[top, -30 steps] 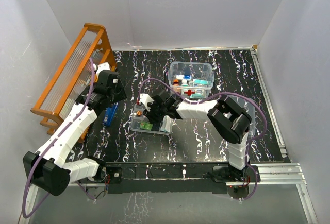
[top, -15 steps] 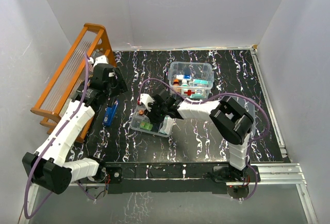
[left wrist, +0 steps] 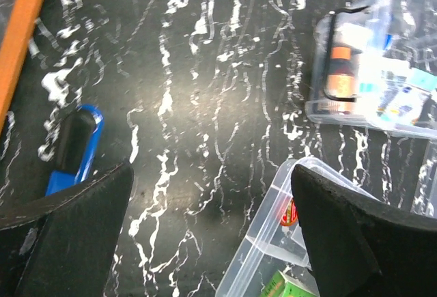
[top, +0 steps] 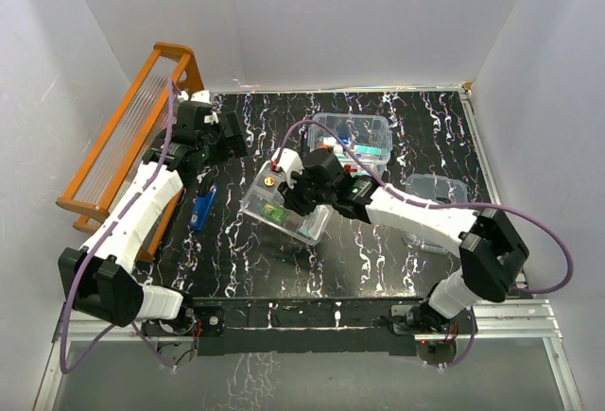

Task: Organize the medicine kit

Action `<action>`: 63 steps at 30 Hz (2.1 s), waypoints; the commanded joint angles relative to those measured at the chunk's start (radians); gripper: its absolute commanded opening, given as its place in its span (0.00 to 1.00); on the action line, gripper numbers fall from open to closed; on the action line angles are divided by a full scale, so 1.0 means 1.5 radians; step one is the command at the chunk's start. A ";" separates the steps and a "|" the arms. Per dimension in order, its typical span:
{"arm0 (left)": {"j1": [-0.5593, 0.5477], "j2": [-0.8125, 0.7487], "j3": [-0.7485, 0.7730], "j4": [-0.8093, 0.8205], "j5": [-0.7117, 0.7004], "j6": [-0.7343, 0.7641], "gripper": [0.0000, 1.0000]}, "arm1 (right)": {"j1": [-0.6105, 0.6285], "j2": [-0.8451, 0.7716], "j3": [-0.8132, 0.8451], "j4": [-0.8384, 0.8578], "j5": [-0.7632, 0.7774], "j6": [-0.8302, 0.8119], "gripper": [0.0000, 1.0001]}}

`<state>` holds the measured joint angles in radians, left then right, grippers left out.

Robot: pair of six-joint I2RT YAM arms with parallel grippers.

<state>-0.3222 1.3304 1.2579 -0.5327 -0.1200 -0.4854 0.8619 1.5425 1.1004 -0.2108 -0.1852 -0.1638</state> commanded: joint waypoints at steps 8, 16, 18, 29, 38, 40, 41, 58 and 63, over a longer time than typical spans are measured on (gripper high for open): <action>0.001 0.200 0.141 0.150 0.344 0.053 0.86 | -0.022 -0.152 -0.026 -0.164 0.144 0.092 0.00; -0.070 0.386 0.270 0.166 0.392 0.041 0.75 | -0.030 -0.238 -0.050 -0.267 0.259 0.185 0.00; -0.081 0.406 0.275 0.193 0.387 0.025 0.74 | -0.031 -0.259 -0.061 -0.273 0.269 0.196 0.00; -0.125 0.486 0.327 0.180 0.288 -0.013 0.64 | -0.032 -0.334 -0.089 -0.291 0.303 0.221 0.00; -0.127 0.489 0.322 0.092 0.207 0.026 0.34 | -0.032 -0.340 -0.076 -0.295 0.311 0.215 0.00; -0.126 0.485 0.318 0.078 0.204 0.037 0.28 | -0.032 -0.339 -0.070 -0.294 0.312 0.215 0.00; -0.126 0.482 0.315 0.070 0.200 0.045 0.26 | -0.032 -0.340 -0.069 -0.294 0.313 0.215 0.00; -0.123 0.289 0.135 0.023 0.153 0.155 0.09 | -0.032 -0.316 -0.041 -0.266 0.292 0.187 0.00; -0.100 0.213 0.058 0.000 0.195 0.179 0.09 | -0.032 -0.299 -0.027 -0.245 0.261 0.155 0.00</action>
<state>-0.5014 1.7786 1.4166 -0.4496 0.1318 -0.2901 0.8177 1.0893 0.9886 -0.6765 0.2409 0.1177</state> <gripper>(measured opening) 0.236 0.246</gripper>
